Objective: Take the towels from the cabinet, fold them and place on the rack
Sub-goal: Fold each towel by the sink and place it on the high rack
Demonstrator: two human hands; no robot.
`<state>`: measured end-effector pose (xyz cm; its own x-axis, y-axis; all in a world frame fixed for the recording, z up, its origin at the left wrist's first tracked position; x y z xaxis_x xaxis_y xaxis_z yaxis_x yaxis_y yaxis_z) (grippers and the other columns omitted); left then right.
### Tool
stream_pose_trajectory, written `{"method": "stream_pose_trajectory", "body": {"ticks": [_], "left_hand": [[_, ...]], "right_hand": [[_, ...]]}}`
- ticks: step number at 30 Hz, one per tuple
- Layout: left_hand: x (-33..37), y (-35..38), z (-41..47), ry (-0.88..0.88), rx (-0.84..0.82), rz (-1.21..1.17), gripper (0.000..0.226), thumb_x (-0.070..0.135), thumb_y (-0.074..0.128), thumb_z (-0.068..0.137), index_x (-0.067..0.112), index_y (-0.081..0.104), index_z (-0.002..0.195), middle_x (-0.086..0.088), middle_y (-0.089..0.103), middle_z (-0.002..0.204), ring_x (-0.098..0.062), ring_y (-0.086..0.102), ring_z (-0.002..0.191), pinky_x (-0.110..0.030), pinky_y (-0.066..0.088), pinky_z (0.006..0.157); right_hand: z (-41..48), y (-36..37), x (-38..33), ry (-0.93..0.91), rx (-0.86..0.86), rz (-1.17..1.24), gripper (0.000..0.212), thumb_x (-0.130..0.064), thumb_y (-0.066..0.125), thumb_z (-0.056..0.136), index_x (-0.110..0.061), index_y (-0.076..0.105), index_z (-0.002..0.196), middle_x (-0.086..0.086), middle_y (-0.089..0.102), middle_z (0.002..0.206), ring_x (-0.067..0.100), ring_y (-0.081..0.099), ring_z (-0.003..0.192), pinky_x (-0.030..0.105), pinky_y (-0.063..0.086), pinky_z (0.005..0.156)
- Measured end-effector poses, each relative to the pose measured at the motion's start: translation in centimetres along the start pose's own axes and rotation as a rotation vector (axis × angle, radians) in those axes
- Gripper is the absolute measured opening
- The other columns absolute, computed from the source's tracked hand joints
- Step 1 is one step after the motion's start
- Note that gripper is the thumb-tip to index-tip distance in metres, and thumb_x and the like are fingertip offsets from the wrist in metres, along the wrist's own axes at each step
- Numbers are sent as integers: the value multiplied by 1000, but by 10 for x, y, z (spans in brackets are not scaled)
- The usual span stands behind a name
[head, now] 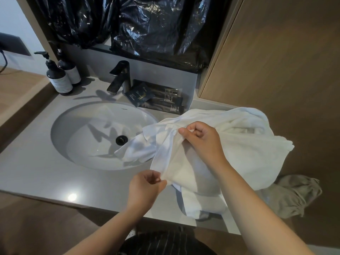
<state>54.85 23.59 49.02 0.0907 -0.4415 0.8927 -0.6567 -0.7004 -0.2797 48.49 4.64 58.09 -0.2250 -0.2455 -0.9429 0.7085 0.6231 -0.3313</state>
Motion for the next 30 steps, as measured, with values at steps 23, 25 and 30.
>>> {"method": "stream_pose_trajectory", "body": {"ticks": [23, 25, 30], "left_hand": [[-6, -30, 7, 159, -300, -48, 10, 22, 65, 90, 13, 66, 85, -3, 66, 74, -20, 59, 59, -33, 52, 59], [-7, -32, 7, 204, -321, 66, 20, 26, 64, 91, 12, 65, 76, -4, 64, 68, -16, 62, 64, -34, 52, 66], [-3, -33, 6, 376, -271, 233, 45, 29, 63, 92, 7, 43, 58, -6, 42, 60, -16, 42, 57, -28, 33, 58]], "right_hand": [[-8, -1, 0, 30, -143, 75, 10, -18, 65, 93, -9, 66, 89, 9, 73, 74, 17, 64, 73, 27, 49, 75], [-11, 3, 0, 21, -170, -7, 9, -21, 65, 93, -15, 66, 87, 4, 72, 72, 24, 64, 72, 30, 50, 73], [-9, 14, -8, -206, -95, -505, 9, -30, 66, 91, -22, 70, 88, -8, 54, 77, 11, 51, 75, 27, 41, 70]]}}
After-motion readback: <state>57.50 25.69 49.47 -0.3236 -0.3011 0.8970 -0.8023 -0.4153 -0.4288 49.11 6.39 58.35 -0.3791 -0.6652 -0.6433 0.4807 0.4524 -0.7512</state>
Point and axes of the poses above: each hand's wrist, its own z-axis towards the middle knuckle, its own y-axis out of the palm, x = y × z, the point moved 4 cm from there along z, towards the middle knuckle
